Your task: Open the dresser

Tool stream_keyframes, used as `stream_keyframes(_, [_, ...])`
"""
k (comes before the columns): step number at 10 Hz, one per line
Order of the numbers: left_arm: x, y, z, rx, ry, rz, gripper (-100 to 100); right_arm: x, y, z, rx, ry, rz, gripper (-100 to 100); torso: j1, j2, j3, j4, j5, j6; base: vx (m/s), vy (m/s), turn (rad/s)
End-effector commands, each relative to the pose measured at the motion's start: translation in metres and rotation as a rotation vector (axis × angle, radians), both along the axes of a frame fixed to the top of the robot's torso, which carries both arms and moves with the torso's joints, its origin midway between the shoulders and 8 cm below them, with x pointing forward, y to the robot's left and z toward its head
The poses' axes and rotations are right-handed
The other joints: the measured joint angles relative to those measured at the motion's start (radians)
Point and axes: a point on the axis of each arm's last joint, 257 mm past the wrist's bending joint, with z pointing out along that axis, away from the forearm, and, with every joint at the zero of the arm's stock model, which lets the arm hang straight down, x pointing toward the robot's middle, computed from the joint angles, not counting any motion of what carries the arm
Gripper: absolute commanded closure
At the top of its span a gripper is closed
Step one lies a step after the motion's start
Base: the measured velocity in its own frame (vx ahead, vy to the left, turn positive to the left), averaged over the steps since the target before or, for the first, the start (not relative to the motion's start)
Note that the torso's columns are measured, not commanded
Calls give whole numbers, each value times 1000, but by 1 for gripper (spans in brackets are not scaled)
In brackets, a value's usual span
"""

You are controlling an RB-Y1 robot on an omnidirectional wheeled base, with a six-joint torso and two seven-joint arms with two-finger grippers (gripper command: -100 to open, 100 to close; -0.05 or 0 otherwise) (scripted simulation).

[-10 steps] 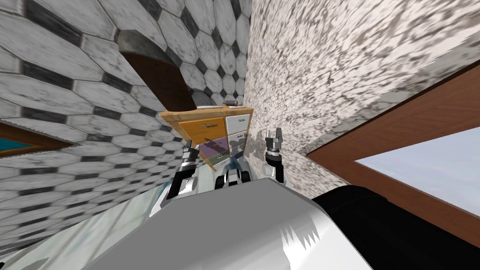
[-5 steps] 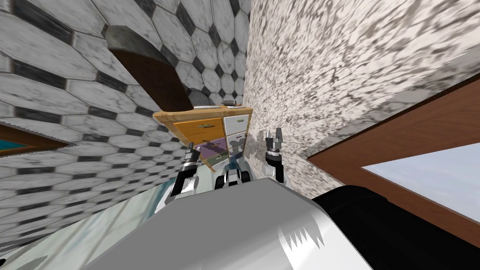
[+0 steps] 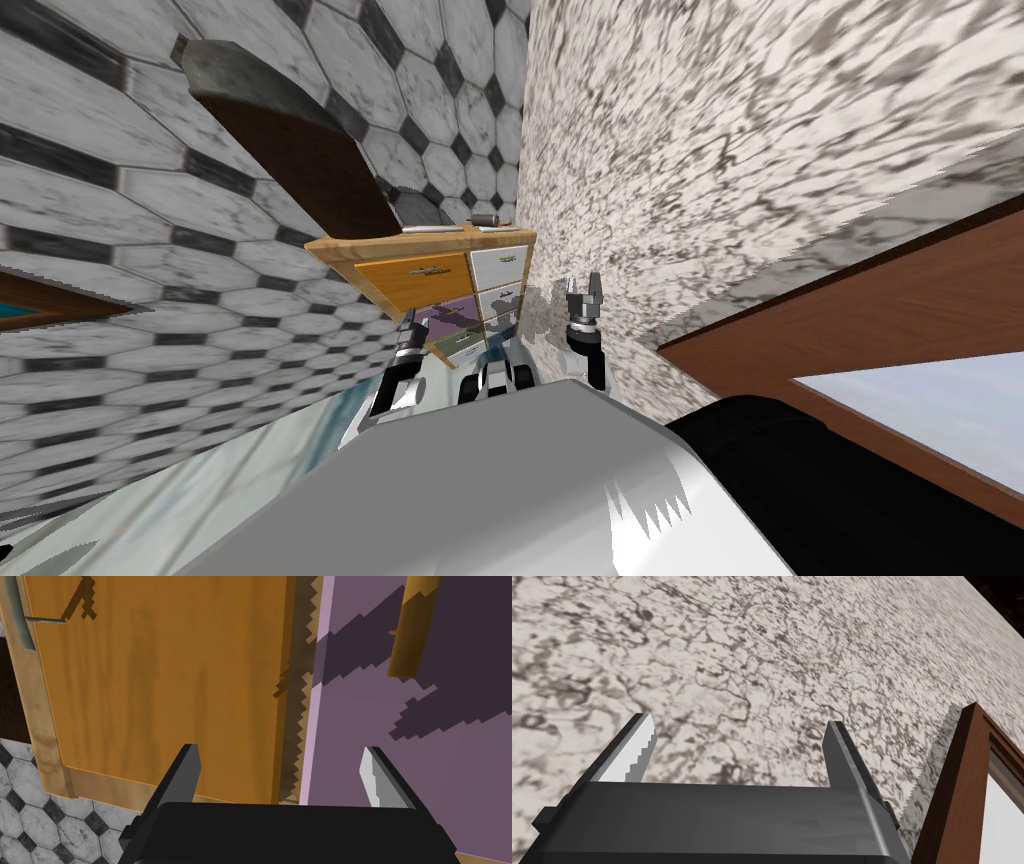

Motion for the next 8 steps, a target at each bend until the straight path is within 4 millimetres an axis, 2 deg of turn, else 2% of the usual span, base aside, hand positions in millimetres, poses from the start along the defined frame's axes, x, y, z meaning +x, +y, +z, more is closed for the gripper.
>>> stream_keyframes(1, [1, 5, -23, -16, 39, 14, -100, 0, 0, 0, 0, 0, 0, 0, 0, 0, 0, 0, 0, 0, 26, -74, 38])
stream_keyframes(3, [2, 7, -39, -32, 66, 26, -100, 0, 0, 0, 0, 0, 0, 0, 0, -1, 0, 0, 0, 0, 36, -71, 35])
stream_keyframes(5, [2, 4, -66, -85, 105, 49, -100, 0, 0, 0, 0, 0, 0, 0, -1, -1, 0, 0, 0, 0, 32, -89, 50])
stream_keyframes(7, [2, -2, -75, -121, 115, 60, -100, 0, 0, 0, 0, 0, 0, 0, 0, 0, 0, 0, 0, 0, 27, -75, 19])
stream_keyframes(8, [3, 1, -73, -108, 111, 56, -100, 0, 0, 0, 0, 0, 0, 0, 1, 0, 0, 0, 0, 0, 8, -26, 2])
